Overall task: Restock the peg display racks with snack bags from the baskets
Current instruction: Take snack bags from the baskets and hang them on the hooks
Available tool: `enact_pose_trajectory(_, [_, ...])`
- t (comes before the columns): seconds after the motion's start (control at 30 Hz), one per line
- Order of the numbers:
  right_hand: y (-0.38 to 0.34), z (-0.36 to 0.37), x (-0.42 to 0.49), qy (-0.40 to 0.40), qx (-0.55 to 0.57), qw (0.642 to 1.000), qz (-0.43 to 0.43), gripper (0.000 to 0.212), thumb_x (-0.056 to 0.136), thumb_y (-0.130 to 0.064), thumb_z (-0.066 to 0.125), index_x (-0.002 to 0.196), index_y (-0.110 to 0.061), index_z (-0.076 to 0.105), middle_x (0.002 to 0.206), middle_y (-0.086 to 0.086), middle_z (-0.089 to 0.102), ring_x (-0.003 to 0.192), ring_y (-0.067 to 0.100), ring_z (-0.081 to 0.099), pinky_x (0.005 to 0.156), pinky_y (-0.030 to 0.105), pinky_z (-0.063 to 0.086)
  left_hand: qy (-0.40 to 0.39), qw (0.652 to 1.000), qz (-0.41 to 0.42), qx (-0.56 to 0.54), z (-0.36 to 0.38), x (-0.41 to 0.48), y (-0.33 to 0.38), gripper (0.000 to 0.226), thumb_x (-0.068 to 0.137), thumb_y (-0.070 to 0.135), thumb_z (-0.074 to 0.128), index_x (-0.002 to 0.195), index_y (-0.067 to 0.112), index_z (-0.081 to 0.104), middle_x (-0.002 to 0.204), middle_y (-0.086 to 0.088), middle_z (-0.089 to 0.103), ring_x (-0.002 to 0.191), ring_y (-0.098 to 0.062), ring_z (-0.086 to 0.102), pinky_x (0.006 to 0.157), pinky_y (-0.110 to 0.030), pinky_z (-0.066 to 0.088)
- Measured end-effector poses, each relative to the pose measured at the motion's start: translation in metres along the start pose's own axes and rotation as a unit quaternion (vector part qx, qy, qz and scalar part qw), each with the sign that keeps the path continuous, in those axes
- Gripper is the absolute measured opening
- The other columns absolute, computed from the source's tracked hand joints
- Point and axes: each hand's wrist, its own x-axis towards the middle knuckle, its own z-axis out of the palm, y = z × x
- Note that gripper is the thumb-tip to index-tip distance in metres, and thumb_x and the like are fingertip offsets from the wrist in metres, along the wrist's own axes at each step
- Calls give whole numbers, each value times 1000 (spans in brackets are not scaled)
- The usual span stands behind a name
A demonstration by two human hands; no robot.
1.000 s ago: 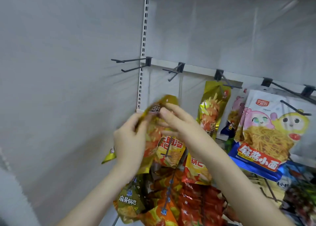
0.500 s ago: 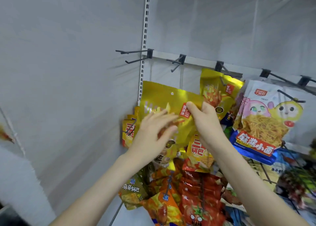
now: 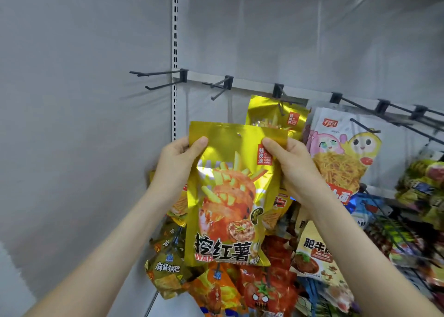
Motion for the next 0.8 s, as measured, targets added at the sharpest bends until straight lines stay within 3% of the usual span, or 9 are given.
enact_pose_trajectory(0.1, [-4, -7, -3, 4, -24, 1000, -1, 19, 96, -19, 54, 80, -13, 64, 67, 1, 68, 58, 14, 64, 56, 27, 53, 6, 1000, 6, 4, 7, 5, -7, 48, 84, 47, 67, 86, 0, 67, 79, -19, 63, 72, -27, 54, 69, -44, 45])
enact_pose_trajectory(0.27, [-10, -14, -5, 21, -34, 999, -5, 22, 98, -20, 50, 79, -16, 60, 59, -5, 67, 49, 6, 62, 43, 17, 47, 14, 999, 34, 33, 19, 13, -14, 91, 65, 79, 63, 92, -8, 58, 78, -16, 59, 70, -24, 51, 69, -39, 40])
enact_pose_trajectory(0.37, [-14, -19, -4, 35, -33, 999, -16, 20, 98, -19, 50, 81, -14, 60, 57, -6, 66, 46, 2, 60, 39, 13, 42, 39, 997, 53, 47, 29, 15, -11, 84, 71, 73, 59, 84, -10, 54, 67, -22, 56, 63, -23, 48, 64, -36, 37])
enact_pose_trajectory(0.43, [-15, -23, -1, 42, -37, 998, -26, 17, 97, -19, 52, 84, -13, 62, 65, -4, 70, 56, 5, 65, 49, 17, 51, 49, 996, 61, 50, 36, 17, -9, 74, 75, 66, 57, 82, -8, 57, 70, -32, 59, 60, -33, 54, 64, -42, 44])
enact_pose_trajectory(0.5, [-15, -27, 2, 53, -41, 997, -24, 14, 96, -18, 54, 87, -13, 64, 72, -3, 71, 64, 8, 67, 58, 21, 55, 57, 995, 65, 49, 43, 17, -6, 67, 78, 63, 58, 76, -4, 56, 67, -28, 59, 58, -39, 52, 64, -46, 47])
enact_pose_trajectory(0.57, [-16, -32, 5, 59, -52, 997, -27, 9, 94, -13, 57, 94, -16, 65, 82, 2, 71, 70, 11, 66, 62, 24, 56, 67, 993, 72, 60, 49, 17, -4, 52, 82, 56, 58, 63, 8, 48, 55, -15, 44, 53, -25, 38, 57, -40, 34])
enact_pose_trajectory(0.63, [-18, -37, 9, 56, -109, 991, -51, 23, 93, -5, 57, 100, -25, 66, 95, 3, 66, 79, 15, 64, 64, 27, 55, 64, 991, 87, 85, 56, 17, -2, 44, 88, 47, 57, 60, 17, 42, 54, -11, 35, 53, -18, 32, 56, -37, 26])
enact_pose_trajectory(0.73, [-19, -45, 13, 57, -235, 966, -89, 33, 90, -5, 58, 102, -35, 65, 100, -13, 61, 98, 15, 60, 80, 36, 56, 46, 989, 101, 97, 64, 19, -5, 50, 87, 50, 57, 63, 8, 44, 58, -5, 33, 57, -16, 31, 59, -35, 26])
enact_pose_trajectory(0.8, [-19, -46, 15, 59, -317, 941, -105, 28, 87, -23, 64, 100, -48, 61, 103, -19, 60, 109, 14, 55, 95, 45, 47, 34, 991, 95, 88, 67, 23, -9, 65, 79, 61, 55, 78, -4, 55, 63, -7, 40, 62, -16, 37, 63, -36, 31])
